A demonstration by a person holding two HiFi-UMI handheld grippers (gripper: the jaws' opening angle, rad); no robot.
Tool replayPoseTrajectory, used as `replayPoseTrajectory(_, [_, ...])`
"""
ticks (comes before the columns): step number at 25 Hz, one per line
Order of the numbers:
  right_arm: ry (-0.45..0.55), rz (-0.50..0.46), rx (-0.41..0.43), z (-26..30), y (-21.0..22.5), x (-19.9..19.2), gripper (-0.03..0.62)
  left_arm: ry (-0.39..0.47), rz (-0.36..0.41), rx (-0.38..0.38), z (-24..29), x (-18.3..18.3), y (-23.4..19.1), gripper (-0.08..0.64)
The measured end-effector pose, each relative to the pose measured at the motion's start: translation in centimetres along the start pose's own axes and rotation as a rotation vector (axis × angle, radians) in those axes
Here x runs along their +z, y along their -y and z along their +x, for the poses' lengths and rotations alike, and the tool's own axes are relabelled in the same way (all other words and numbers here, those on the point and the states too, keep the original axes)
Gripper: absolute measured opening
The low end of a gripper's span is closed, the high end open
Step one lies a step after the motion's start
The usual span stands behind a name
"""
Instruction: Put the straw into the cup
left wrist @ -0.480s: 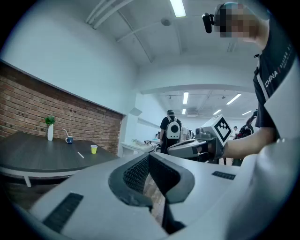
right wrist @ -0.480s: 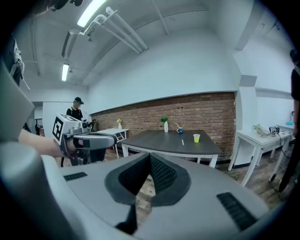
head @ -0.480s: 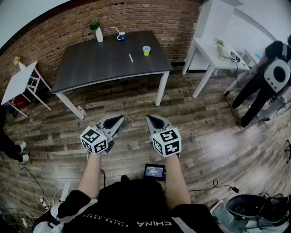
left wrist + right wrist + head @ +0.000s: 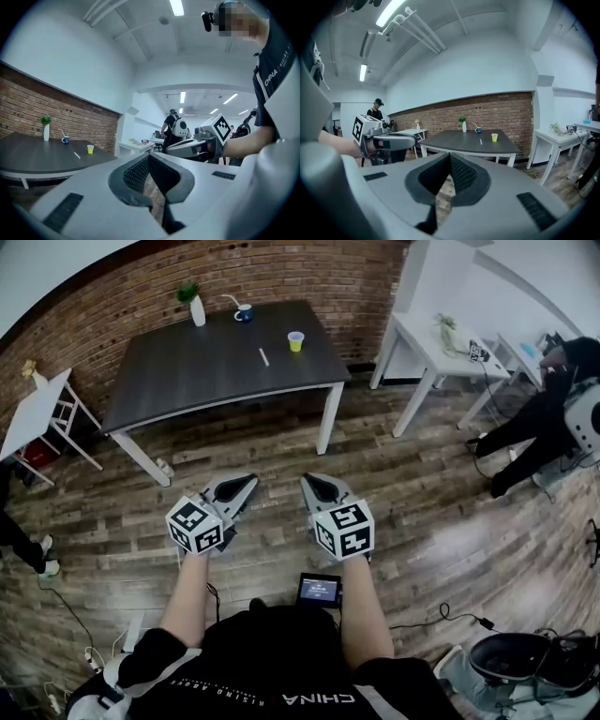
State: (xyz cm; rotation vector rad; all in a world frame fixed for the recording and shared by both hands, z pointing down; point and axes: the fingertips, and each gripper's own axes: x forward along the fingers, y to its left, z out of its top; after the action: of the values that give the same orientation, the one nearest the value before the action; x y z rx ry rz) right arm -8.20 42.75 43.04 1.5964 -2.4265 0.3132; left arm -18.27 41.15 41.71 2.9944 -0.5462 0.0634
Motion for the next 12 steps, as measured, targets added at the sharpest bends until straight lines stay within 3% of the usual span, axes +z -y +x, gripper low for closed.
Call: replayPoseTrajectory(12, [0.001, 0.023, 0.032, -0.31, -0.53, -0.46, 0.005, -0.013, 0.002, -0.011, -0.15, -0.61, 0.68, 0.002])
